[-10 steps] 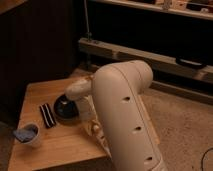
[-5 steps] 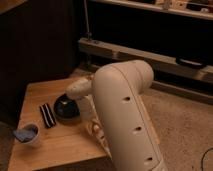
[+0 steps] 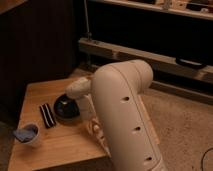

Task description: Stand the bottle upright

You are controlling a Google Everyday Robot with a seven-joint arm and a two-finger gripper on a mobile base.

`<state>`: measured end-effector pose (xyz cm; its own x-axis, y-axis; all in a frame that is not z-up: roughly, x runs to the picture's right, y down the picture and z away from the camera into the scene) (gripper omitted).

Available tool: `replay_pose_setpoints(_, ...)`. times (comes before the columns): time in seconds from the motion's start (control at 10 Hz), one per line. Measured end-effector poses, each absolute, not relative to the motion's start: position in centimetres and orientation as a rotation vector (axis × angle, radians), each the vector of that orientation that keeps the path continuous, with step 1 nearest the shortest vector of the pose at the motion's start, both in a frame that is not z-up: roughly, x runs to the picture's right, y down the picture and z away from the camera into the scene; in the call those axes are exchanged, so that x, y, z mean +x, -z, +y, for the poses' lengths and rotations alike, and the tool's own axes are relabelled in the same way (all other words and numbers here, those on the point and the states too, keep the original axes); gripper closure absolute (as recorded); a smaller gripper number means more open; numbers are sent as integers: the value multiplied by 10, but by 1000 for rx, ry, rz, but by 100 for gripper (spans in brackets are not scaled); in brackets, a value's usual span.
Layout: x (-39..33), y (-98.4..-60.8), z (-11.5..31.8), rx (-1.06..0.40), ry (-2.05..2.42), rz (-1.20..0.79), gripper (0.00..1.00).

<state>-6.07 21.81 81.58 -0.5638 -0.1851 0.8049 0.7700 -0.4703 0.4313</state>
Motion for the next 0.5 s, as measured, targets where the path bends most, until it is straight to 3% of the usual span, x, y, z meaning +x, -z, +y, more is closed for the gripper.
replay_pose_setpoints(0.2, -59, -815, 219, -948, 2067, -1104, 66)
replay_pose_setpoints(0.5, -55, -813, 221, -966, 2066, -1108, 66)
